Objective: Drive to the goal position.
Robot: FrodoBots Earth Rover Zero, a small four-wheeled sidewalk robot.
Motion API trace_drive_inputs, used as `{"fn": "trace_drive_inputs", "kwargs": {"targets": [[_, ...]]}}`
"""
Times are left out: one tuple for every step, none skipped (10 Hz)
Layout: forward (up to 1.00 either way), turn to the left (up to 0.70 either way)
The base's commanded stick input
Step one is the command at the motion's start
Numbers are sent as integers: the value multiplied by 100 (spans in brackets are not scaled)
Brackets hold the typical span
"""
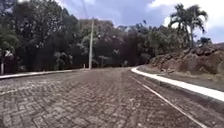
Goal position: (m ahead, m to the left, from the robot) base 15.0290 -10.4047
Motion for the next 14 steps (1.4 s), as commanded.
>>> {"fn": "trace_drive_inputs", "kwargs": {"targets": [[100, 0], [100, 0], [100, 0], [100, 0], [100, -23], [100, -2], [100, 0], [100, 0], [100, 0], [100, 0], [100, 0], [100, 0], [100, 0], [100, 0]]}}
